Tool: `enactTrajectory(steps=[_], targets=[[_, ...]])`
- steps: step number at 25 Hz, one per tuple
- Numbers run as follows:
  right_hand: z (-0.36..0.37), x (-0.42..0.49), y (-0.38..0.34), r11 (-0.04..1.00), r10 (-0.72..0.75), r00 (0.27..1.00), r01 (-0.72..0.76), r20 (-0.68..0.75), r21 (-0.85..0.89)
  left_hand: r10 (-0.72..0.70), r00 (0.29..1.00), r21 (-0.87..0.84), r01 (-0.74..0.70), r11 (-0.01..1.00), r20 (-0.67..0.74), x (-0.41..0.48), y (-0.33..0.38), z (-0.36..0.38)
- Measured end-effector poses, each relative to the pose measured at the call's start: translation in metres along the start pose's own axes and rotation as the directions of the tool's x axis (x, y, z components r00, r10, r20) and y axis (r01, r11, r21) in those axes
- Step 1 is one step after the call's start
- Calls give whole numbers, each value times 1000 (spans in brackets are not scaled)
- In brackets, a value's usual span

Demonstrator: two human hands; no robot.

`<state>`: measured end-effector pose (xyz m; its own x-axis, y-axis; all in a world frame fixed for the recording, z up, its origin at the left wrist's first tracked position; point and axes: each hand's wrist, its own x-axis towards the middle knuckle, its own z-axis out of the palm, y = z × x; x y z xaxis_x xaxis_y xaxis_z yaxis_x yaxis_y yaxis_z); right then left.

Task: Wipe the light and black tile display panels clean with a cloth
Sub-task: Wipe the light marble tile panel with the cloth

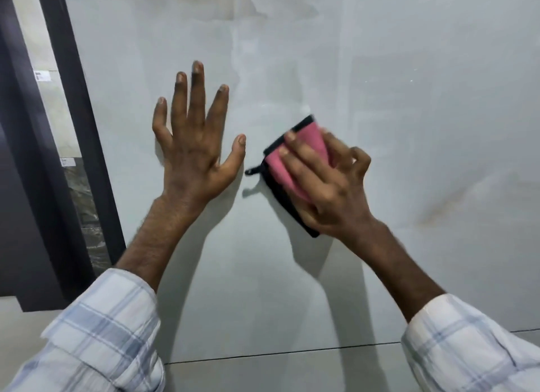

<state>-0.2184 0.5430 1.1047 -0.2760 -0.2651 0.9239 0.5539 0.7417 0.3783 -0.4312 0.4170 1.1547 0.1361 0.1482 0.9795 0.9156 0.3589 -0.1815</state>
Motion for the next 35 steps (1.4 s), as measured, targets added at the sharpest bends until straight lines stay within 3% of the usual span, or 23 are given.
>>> enactTrajectory(steps=[2, 3, 5, 6, 8, 9, 11, 12, 14, 16, 18, 19, 20, 21, 22, 24, 26, 29, 30, 31, 33, 35], targets=[[-2, 4, 16, 995, -94, 995, 94, 21, -14, 47, 999, 25, -47, 999, 14, -8, 1, 4], [-4, 19, 31, 999, -47, 999, 47, 6, -27, 54, 998, 22, -54, 998, 14, -8, 0, 5], [-9, 56, 60, 977, 207, 977, -209, -57, -38, 56, 998, 12, -56, 998, 6, -7, 0, 6], [-12, 70, 65, 932, 358, 929, -361, -98, -13, 58, 998, 6, -58, 998, 6, -6, 0, 5], [-10, 77, 51, 880, 474, 869, -473, -141, 44, 61, 998, -13, -60, 998, 10, -9, 0, 4], [-5, 69, 38, 914, 405, 904, -403, -135, 46, 65, 998, -26, -64, 998, 14, -11, 0, 3], [1, 47, 20, 995, 100, 992, -100, -77, 4, 87, 996, -42, -86, 995, 13, -11, 2, 0], [1, 44, 24, 1000, -21, 999, 21, -45, -5, 97, 995, -39, -97, 995, -1, -5, 2, -2], [-3, 62, 47, 997, -69, 997, 68, -38, -26, 99, 995, -13, -99, 995, -34, 17, 0, -5], [-8, 94, 76, 994, 99, 993, -103, -69, -45, 85, 995, 7, -85, 996, -57, 48, -4, -7], [-15, 122, 90, 922, 388, 915, -388, -113, 23, 97, 993, 22, -95, 995, -66, 73, -9, -7], [-16, 128, 86, 884, 467, 875, -463, -130, 62, 100, 993, 24, -99, 995, -65, 81, -11, -5], [-14, 127, 77, 890, 456, 879, -451, -139, 69, 101, 993, 23, -100, 995, -61, 84, -13, -3], [-10, 122, 68, 935, 355, 927, -351, -124, 56, 106, 993, 23, -104, 994, -57, 85, -14, -1], [-6, 112, 60, 982, 189, 978, -186, -89, 41, 116, 992, 29, -114, 993, -53, 83, -15, 1], [-5, 103, 64, 997, -66, 998, 66, -13, 38, 132, 990, 36, -130, 991, -54, 79, -15, 3], [-10, 123, 87, 999, 6, 1000, -5, -27, 54, 121, 991, 22, -120, 993, -65, 80, -13, 2], [-18, 170, 106, 920, 385, 918, -374, -95, 115, 86, 992, -5, -87, 996, -92, 96, -9, -2], [-17, 175, 99, 906, 419, 901, -407, -111, 116, 81, 991, -12, -83, 997, -102, 104, -9, -4], [-12, 172, 89, 929, 367, 923, -356, -115, 102, 82, 991, -16, -84, 996, -105, 112, -10, -5], [-5, 155, 74, 996, 77, 995, -73, -71, 53, 102, 991, 1, -102, 995, -84, 126, -13, -6], [-8, 159, 90, 993, -102, 994, 104, -35, 46, 131, 989, 39, -128, 991, -64, 139, -14, -7]])
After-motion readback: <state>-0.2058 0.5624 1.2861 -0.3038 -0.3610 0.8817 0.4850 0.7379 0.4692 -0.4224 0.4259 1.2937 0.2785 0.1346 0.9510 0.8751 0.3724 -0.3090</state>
